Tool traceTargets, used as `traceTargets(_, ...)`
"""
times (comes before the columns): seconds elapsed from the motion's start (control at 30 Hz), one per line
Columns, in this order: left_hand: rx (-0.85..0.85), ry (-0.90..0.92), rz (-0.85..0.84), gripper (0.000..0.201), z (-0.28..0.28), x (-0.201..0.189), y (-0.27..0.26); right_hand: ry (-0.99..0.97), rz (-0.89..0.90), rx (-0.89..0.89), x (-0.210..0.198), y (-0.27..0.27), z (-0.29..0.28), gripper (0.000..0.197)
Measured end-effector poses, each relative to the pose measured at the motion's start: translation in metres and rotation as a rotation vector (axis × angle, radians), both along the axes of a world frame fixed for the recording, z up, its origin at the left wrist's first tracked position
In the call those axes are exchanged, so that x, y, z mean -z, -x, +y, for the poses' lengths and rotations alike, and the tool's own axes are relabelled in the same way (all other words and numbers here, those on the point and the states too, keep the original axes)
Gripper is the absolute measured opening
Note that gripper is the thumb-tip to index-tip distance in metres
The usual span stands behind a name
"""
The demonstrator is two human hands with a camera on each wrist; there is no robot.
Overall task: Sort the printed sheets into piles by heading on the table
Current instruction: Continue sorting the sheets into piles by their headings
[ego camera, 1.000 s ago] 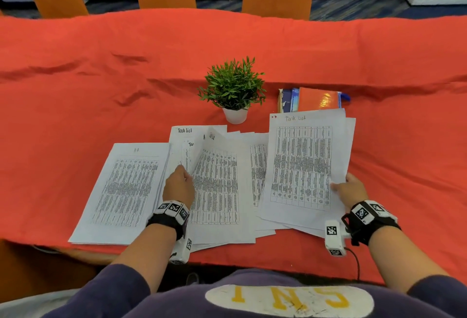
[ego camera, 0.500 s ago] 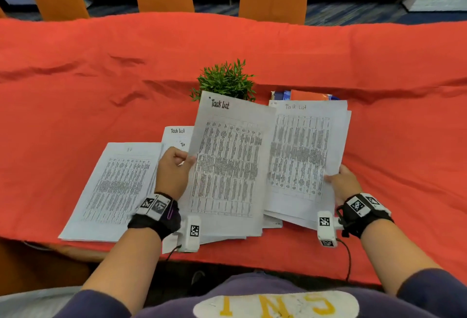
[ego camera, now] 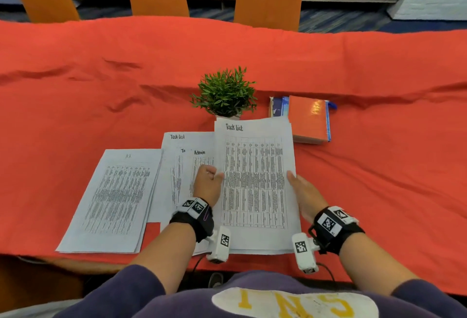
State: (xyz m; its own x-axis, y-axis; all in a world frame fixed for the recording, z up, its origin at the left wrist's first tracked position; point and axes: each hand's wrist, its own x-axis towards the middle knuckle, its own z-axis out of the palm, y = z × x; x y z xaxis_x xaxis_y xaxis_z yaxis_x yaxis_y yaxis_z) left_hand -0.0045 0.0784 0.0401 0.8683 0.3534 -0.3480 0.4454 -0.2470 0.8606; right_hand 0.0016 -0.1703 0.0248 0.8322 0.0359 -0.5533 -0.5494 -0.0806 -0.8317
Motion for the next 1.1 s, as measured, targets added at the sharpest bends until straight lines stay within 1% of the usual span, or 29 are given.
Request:
traceTargets(0.07,0.003,0.01,-0.011,0.022,0.002,0.0,0.001,0.023,-0.049,-0.03,-0.001,0.003,0.008,0.029)
traceTargets(0.1,0.007,0.03,-0.009,0.026,0.004,0.0,0.001,0.079,-0.074,-0.031,0.003,0.004,0.01,0.022)
traceTargets(0.17,0.014,0.06,0.01,0.035,0.012,0.004,0.0,0.164,-0.098,-0.017,0.006,0.005,0.012,0.022)
traceTargets(0.23,0.027,0.004,0.045,0.041,0.023,0.015,-0.001,0.182,-0.088,0.028,0.01,0.006,0.01,0.023)
traceTargets(0.27,0.042,-0.074,0.086,0.043,0.03,0.022,-0.001,0.186,-0.081,0.065,0.01,0.006,0.007,0.025)
traceTargets(0.37,0.148,-0.506,0.343,0.052,0.054,0.043,0.003,0.233,-0.071,0.138,0.015,0.009,-0.009,0.027)
traceTargets(0.4,0.171,-0.589,0.423,0.055,0.061,0.05,0.005,0.234,-0.06,0.162,0.019,0.009,-0.017,0.025)
traceTargets(0.43,0.179,-0.618,0.479,0.058,0.067,0.055,0.007,0.234,-0.045,0.19,0.025,0.009,-0.025,0.024)
traceTargets(0.47,0.177,-0.614,0.503,0.063,0.071,0.059,0.009,0.228,-0.037,0.213,0.03,0.01,-0.032,0.024)
traceTargets(0.57,0.19,-0.557,0.475,0.078,0.079,0.067,0.01,0.223,-0.019,0.301,0.044,0.01,-0.048,0.027)
traceTargets(0.63,0.2,-0.521,0.413,0.079,0.083,0.07,0.009,0.209,-0.016,0.354,0.043,0.012,-0.05,0.026)
traceTargets(0.7,0.153,-0.43,0.321,0.073,0.084,0.07,0.009,0.208,-0.019,0.38,0.039,0.015,-0.045,0.025)
traceTargets(0.77,0.107,-0.335,0.252,0.06,0.084,0.062,0.01,0.186,-0.022,0.426,0.034,0.017,-0.039,0.03)
traceTargets(0.8,0.101,-0.303,0.236,0.05,0.085,0.06,0.009,0.182,-0.023,0.445,0.032,0.017,-0.036,0.033)
traceTargets(0.87,0.131,-0.268,0.207,0.022,0.089,0.053,0.01,0.206,-0.028,0.445,0.031,0.018,-0.031,0.036)
traceTargets(0.9,0.148,-0.26,0.171,0.018,0.09,0.047,0.011,0.228,-0.031,0.433,0.031,0.018,-0.031,0.035)
traceTargets(0.97,0.145,-0.217,0.126,0.028,0.1,0.04,0.01,0.297,-0.033,0.416,0.024,0.017,-0.029,0.036)
traceTargets(1.0,0.129,-0.195,0.12,0.029,0.106,0.036,0.009,0.317,-0.027,0.412,0.019,0.017,-0.029,0.036)
traceTargets(1.03,0.109,-0.181,0.099,0.023,0.112,0.032,0.008,0.328,-0.023,0.405,0.018,0.016,-0.032,0.035)
traceTargets(1.07,0.108,-0.154,0.083,0.012,0.12,0.03,0.005,0.333,-0.014,0.401,0.013,0.015,-0.032,0.034)
traceTargets(1.1,0.107,-0.149,0.058,0.022,0.125,0.025,0.003,0.343,-0.011,0.397,0.013,0.012,-0.034,0.033)
